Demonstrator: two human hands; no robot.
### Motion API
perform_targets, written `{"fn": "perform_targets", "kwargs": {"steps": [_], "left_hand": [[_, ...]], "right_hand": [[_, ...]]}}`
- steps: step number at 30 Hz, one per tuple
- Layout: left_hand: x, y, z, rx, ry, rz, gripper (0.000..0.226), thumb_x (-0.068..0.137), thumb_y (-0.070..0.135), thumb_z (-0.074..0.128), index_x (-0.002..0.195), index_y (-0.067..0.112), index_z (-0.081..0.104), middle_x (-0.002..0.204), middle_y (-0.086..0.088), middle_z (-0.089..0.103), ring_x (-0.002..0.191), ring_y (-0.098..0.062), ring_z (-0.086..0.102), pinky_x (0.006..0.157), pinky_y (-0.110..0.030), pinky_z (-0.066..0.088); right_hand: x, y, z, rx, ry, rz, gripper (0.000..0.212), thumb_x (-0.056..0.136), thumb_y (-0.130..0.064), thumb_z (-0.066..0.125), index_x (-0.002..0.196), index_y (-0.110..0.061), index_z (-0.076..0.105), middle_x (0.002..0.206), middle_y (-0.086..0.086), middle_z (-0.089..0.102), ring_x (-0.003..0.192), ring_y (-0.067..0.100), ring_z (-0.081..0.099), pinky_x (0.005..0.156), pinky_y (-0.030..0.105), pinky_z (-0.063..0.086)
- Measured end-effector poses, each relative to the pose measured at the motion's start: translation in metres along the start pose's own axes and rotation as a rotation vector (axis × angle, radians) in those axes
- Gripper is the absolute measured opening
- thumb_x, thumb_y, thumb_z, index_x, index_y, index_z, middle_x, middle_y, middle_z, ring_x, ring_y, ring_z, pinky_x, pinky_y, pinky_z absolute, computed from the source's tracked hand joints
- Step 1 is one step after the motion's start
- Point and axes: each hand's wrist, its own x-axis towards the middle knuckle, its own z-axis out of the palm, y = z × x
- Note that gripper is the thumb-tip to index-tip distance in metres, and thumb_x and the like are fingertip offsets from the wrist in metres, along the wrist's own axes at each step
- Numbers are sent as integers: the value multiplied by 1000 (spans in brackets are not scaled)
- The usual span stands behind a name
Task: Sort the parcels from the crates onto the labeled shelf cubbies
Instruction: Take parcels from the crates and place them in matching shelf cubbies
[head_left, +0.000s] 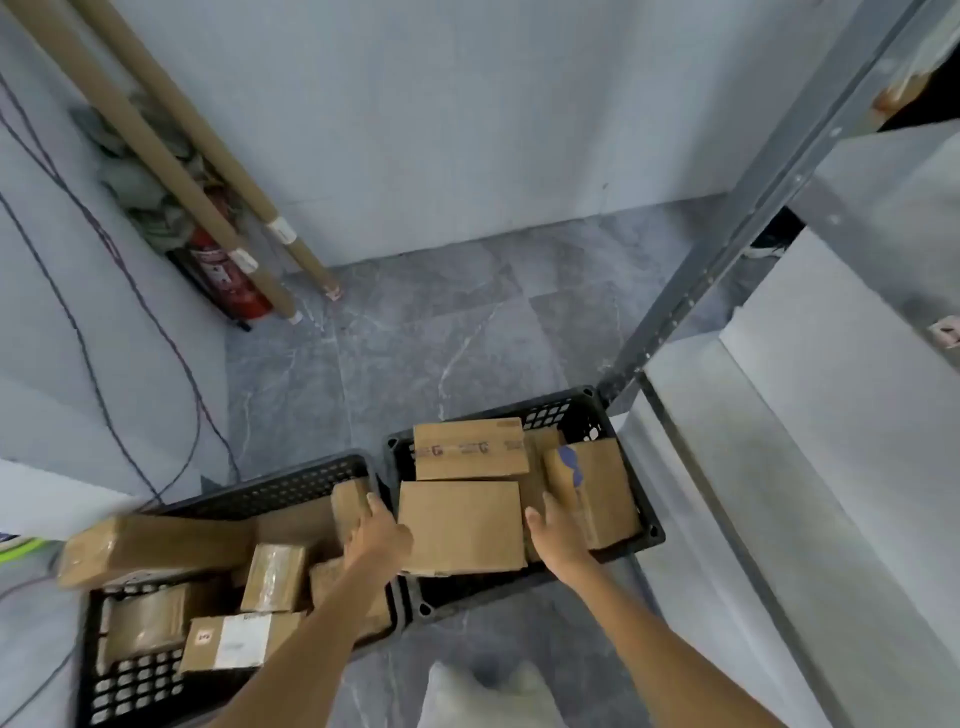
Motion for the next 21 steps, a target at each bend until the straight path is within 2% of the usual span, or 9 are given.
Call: {"fn": "perform_targets", "kwargs": {"steps": [2, 5, 8, 11, 13, 15, 16, 18, 21], "left_hand": [[43, -29, 39, -112, -40, -65, 75, 91, 14, 43, 151, 13, -2, 156, -12, 15, 136, -35, 30, 109, -46, 34], [88, -53, 85, -218, -65, -150, 65, 91, 19, 40, 149, 12, 12, 145, -15, 38, 126, -37, 43, 104, -47, 41], [69, -35, 99, -325, -65, -152, 50, 97, 23, 34, 144, 8, 26, 138, -15, 43, 118, -33, 47, 98, -37, 42], [51, -34, 98, -460, 10, -187, 34, 96, 10, 41, 128, -2, 43, 105, -17, 55, 87, -29, 53, 74, -32, 39], [44, -39, 96, -572, -6, -158, 32, 95, 9, 44, 122, -8, 45, 86, -10, 51, 74, -23, 49, 70, -32, 40], [32, -37, 86, -649, -96, -108, 33, 89, 16, 48, 115, -5, 49, 97, -16, 55, 86, -30, 53, 82, -40, 46], [36, -44, 85, -683, -106, -83, 32, 83, 19, 51, 107, -2, 51, 104, -21, 57, 93, -34, 56, 88, -49, 48], [24, -41, 70, -723, -139, -75, 20, 83, 15, 50, 95, -1, 51, 107, -24, 59, 92, -37, 60, 86, -59, 49], [-46, 20, -9, -784, -60, -77, 17, 89, 20, 44, 91, 7, 55, 92, -17, 64, 84, -29, 62, 80, -45, 52]], "right_hand": [[27, 19, 23, -5, -69, 91, 42, 102, -24, 33, 140, -5, 34, 140, 12, 45, 131, 29, 41, 102, 29, 35], [63, 47, 50, 95, -167, 230, 50, 103, -27, 32, 147, -7, 21, 151, 11, 30, 138, 28, 32, 108, 33, 29], [78, 68, 71, 279, -240, 314, 53, 102, -25, 36, 149, -10, 16, 153, 7, 26, 140, 25, 27, 113, 34, 25], [70, 79, 72, 316, -242, 319, 53, 100, -17, 41, 148, -11, 21, 149, 3, 32, 137, 24, 33, 113, 35, 28], [61, 84, 68, 329, -240, 310, 48, 99, -17, 43, 144, -14, 29, 143, 4, 40, 129, 23, 41, 111, 36, 33], [45, 80, 51, 367, -220, 305, 36, 97, -15, 45, 133, -11, 40, 129, 6, 49, 117, 22, 47, 106, 38, 38], [31, 72, 36, 376, -200, 303, 28, 97, -15, 45, 124, -10, 43, 126, 9, 51, 113, 23, 49, 104, 38, 39], [-2, 47, 2, 410, -153, 314, 15, 98, -15, 44, 111, -8, 45, 128, 21, 49, 115, 32, 49, 106, 43, 38], [-50, -9, -64, 507, -128, 299, 26, 101, -20, 38, 114, 1, 45, 132, 28, 44, 118, 41, 48, 108, 50, 35]]}}
